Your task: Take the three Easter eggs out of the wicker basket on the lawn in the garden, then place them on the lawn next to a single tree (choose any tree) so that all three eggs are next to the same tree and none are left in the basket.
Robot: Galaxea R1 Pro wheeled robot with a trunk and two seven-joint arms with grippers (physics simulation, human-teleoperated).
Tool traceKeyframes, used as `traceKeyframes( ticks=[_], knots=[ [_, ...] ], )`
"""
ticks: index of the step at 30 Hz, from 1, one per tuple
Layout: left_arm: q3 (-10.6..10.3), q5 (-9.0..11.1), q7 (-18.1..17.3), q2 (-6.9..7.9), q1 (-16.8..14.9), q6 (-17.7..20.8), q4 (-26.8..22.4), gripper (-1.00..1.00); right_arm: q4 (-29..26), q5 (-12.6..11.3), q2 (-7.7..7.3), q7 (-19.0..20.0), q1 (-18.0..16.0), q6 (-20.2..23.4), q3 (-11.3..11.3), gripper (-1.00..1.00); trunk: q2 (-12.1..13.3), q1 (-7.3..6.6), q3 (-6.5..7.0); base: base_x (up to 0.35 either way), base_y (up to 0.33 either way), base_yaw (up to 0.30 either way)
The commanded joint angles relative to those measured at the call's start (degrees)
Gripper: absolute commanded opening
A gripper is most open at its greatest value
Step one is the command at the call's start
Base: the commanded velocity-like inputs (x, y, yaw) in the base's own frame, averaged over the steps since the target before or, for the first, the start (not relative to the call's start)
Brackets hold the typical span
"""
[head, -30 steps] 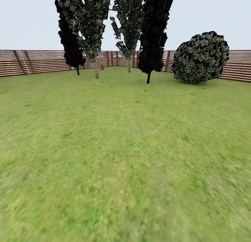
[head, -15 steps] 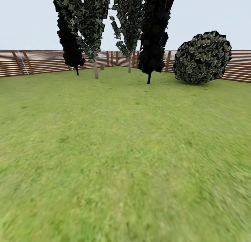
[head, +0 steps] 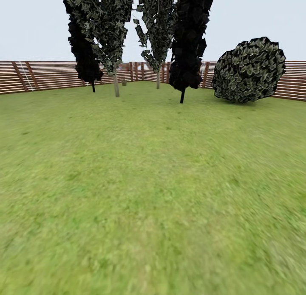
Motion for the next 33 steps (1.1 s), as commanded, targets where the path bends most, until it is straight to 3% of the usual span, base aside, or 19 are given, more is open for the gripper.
traceKeyframes(
  ticks=[1, 33],
  knots=[
    [0.4, 0.0, 0.0, -0.02, 0.0, 0.1, 0.0, 1.00, 0.0, 0.4, -0.01, 0.0, 0.0, -0.1, 0.2, 1.00, 0.0, 0.03, -0.05, 0.331, 0.000, 0.000],
    [0.5, 0.0, 0.1, 0.07, 0.0, 0.0, 0.0, 1.00, 0.0, 0.4, 0.00, 0.0, 0.0, -0.1, 0.2, 1.00, 0.0, 0.03, -0.05, 0.331, 0.000, 0.000]
  ],
)
